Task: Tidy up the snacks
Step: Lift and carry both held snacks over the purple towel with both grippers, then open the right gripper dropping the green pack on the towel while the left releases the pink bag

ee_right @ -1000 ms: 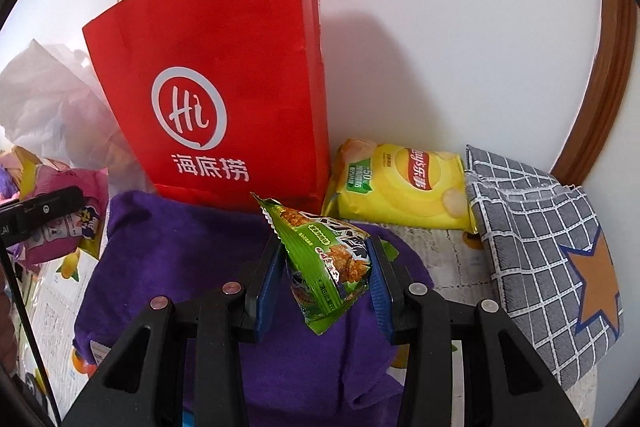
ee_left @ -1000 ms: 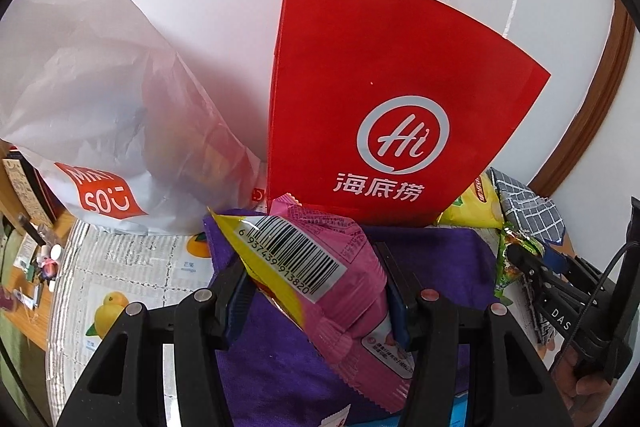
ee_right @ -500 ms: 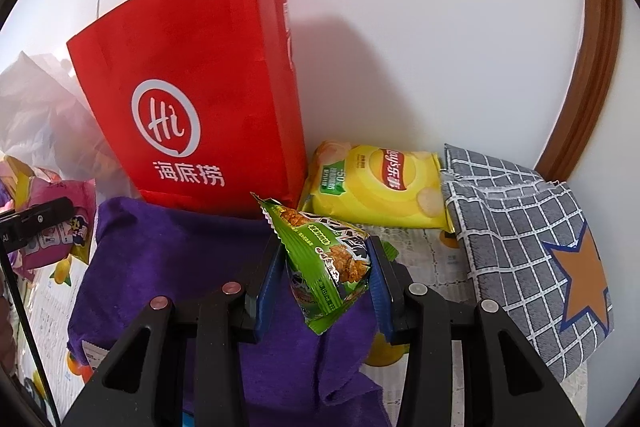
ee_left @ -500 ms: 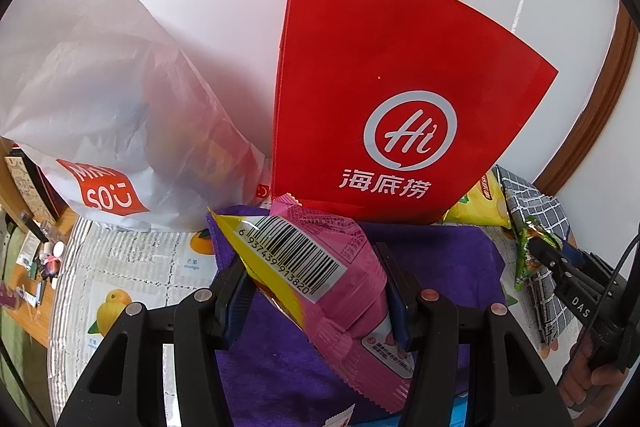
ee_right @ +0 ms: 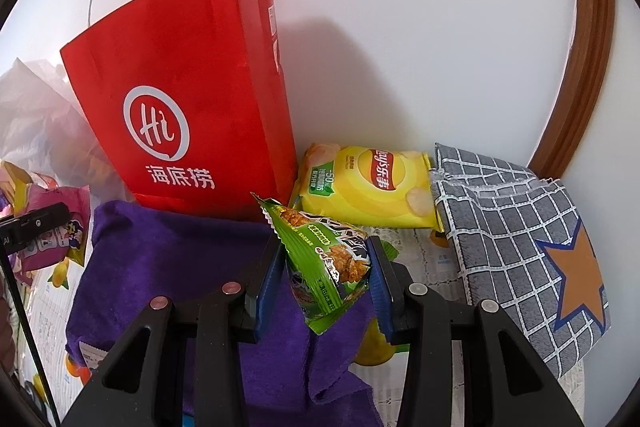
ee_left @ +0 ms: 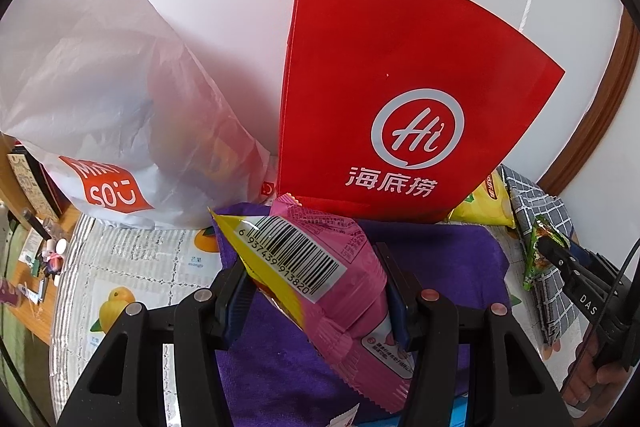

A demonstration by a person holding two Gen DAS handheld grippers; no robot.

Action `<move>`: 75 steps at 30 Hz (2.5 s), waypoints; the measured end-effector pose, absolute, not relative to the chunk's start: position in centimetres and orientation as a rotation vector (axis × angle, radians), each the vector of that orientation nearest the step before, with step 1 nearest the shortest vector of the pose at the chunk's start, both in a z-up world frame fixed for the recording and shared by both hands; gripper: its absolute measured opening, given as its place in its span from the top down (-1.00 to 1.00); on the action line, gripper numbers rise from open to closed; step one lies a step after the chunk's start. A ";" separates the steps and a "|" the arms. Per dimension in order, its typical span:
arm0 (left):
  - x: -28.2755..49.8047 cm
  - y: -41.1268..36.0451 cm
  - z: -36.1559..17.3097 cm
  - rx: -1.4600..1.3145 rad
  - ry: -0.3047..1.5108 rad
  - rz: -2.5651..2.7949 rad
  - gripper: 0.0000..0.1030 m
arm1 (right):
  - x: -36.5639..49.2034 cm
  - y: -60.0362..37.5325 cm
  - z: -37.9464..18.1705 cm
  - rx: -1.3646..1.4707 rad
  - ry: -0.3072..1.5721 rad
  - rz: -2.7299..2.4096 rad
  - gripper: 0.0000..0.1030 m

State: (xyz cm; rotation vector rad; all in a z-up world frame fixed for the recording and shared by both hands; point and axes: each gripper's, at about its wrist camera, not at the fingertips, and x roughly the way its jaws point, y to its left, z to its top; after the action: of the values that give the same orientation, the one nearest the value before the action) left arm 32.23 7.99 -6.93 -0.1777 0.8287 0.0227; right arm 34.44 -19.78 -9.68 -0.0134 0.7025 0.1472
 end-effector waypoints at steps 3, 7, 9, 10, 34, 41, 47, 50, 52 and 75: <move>32.3 8.0 -7.0 -0.174 0.832 0.023 -0.04 | 34.5 -19.5 -9.9 -0.021 0.708 0.153 0.20; 32.5 7.9 -7.1 -0.170 0.839 0.027 -0.04 | 34.6 -19.0 -10.3 -0.034 0.720 0.162 0.20; 32.6 7.9 -7.2 -0.167 0.844 0.030 -0.04 | 34.7 -18.7 -10.5 -0.039 0.726 0.169 0.20; 32.6 7.9 -7.3 -0.165 0.846 0.031 -0.04 | 34.7 -18.5 -10.6 -0.042 0.730 0.172 0.20; 35.3 6.4 -11.6 -0.111 0.996 0.033 -0.04 | 37.1 -16.5 -14.6 -0.064 0.864 0.216 0.20; 35.7 6.1 -12.8 -0.090 1.046 0.039 -0.05 | 37.4 -15.4 -15.7 -0.092 0.897 0.232 0.20; 35.9 6.0 -13.4 -0.074 1.069 0.047 -0.06 | 37.5 -15.1 -15.9 -0.108 0.906 0.226 0.20; 36.1 5.8 -13.7 -0.065 1.081 0.053 -0.06 | 37.3 -14.8 -15.7 -0.127 0.894 0.222 0.19; 36.1 5.7 -13.8 -0.065 1.085 0.053 -0.06 | 37.1 -14.7 -15.6 -0.135 0.891 0.224 0.14; 34.3 5.0 -9.8 -0.072 0.951 0.042 -0.41 | 31.8 -14.5 -7.8 -0.125 0.650 0.232 -0.30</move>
State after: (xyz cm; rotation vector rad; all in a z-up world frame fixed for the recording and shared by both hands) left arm 34.35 5.01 -9.80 -0.0717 0.9515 0.0420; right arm 31.78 -14.52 -7.83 -0.1248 0.6501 0.2320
